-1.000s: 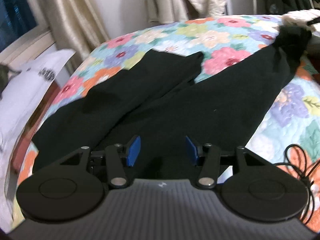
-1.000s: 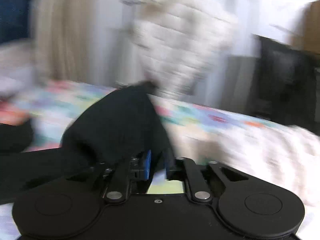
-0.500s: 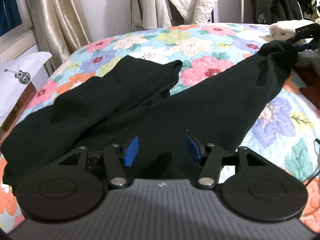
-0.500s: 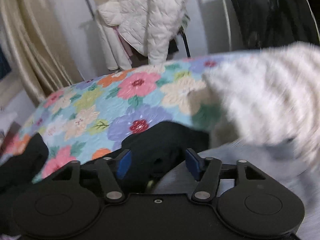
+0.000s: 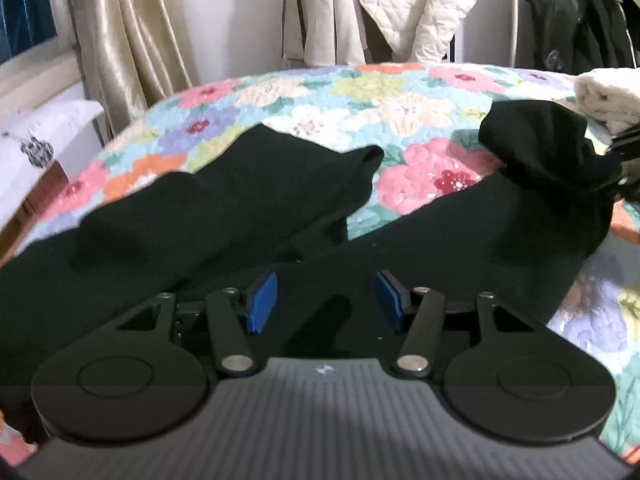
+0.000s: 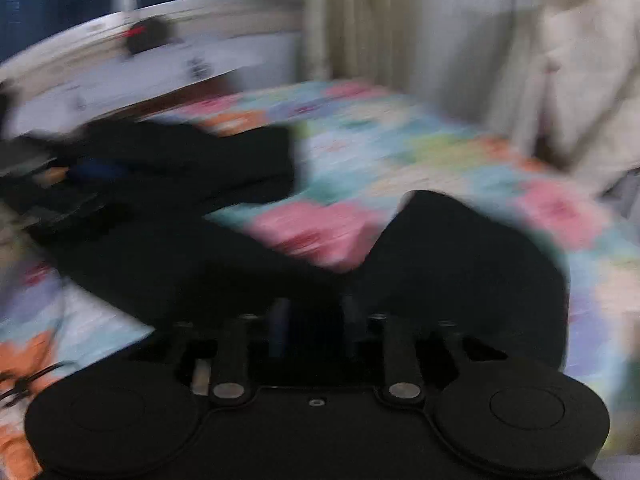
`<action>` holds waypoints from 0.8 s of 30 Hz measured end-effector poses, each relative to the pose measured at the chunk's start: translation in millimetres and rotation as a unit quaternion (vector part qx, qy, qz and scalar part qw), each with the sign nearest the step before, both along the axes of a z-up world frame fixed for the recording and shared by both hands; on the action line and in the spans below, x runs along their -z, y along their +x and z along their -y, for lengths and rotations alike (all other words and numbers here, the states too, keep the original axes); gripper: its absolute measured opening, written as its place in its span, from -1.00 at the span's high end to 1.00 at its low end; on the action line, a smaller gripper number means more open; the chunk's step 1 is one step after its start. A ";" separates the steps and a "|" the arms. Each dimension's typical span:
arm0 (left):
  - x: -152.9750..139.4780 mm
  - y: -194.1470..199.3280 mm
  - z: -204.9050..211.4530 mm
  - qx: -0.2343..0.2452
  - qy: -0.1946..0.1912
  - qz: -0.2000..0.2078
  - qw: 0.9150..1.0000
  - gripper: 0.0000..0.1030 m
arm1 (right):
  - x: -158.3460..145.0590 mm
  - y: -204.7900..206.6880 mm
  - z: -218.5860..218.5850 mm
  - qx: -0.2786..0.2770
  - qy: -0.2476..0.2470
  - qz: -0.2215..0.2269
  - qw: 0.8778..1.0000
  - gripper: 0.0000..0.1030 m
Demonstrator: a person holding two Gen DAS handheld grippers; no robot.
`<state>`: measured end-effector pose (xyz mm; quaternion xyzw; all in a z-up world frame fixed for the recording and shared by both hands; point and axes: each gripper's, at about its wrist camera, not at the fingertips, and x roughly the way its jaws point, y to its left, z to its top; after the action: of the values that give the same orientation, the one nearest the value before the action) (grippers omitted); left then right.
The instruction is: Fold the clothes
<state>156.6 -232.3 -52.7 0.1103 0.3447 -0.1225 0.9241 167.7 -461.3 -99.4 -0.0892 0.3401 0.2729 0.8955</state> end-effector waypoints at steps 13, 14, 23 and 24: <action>5.8 -8.6 2.5 0.027 0.048 -0.009 0.998 -0.05 | -17.4 14.3 94.9 0.193 0.188 -0.045 0.962 -0.26; 4.0 -9.8 2.9 0.027 0.050 -0.012 0.998 -0.05 | -6.8 23.1 97.6 0.208 0.214 -0.066 0.952 -0.28; -24.3 -34.7 -4.3 0.030 0.082 0.022 0.996 -0.09 | -18.9 29.3 70.7 0.311 0.169 0.077 0.932 0.85; -25.7 -35.8 -7.2 0.024 0.081 0.020 0.996 -0.09 | -34.5 20.0 73.3 0.311 0.150 0.106 0.932 0.86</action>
<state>120.9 -225.1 -27.0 0.1950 0.3326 -0.1139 0.9156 187.8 -534.6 -64.9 0.1278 0.2093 0.0171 0.9693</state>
